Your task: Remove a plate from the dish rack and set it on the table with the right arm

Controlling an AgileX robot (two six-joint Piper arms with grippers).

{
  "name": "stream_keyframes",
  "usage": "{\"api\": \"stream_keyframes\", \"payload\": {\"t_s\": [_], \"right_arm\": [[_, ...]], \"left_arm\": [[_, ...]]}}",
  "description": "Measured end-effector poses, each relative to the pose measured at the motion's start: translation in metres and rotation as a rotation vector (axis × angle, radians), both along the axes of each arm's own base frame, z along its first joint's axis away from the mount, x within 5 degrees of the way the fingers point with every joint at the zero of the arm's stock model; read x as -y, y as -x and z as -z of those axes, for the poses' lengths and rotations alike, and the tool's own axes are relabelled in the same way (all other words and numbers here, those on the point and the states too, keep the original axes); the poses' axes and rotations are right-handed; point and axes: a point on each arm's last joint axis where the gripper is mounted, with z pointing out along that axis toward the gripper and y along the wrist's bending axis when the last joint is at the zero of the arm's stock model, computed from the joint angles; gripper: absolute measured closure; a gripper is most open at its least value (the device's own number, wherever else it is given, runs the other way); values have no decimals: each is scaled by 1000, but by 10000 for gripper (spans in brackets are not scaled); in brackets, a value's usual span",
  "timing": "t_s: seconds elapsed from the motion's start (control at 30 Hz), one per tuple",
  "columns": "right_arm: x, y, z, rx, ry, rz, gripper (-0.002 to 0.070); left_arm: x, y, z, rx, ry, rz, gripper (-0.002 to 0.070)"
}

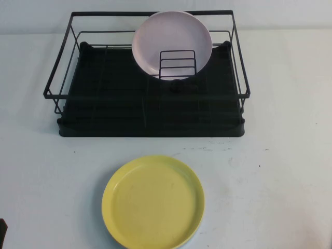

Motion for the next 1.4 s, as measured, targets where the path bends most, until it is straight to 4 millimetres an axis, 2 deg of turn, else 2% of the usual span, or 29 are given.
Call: {"api": "stream_keyframes", "payload": {"t_s": [1.13, 1.2, 1.3, 1.4], "right_arm": [[-1, 0, 0, 1, -26, -2, 694], [-2, 0, -2, 8, -77, -4, 694], [-5, -1, -9, 67, -254, -1, 694], [-6, -3, -21, 142, -561, 29, 694]], "left_arm": [[0, 0, 0, 0, 0, 0, 679], [0, 0, 0, 0, 0, 0, 679], [0, 0, 0, 0, 0, 0, 679], [0, 0, 0, 0, 0, 0, 679]]}}
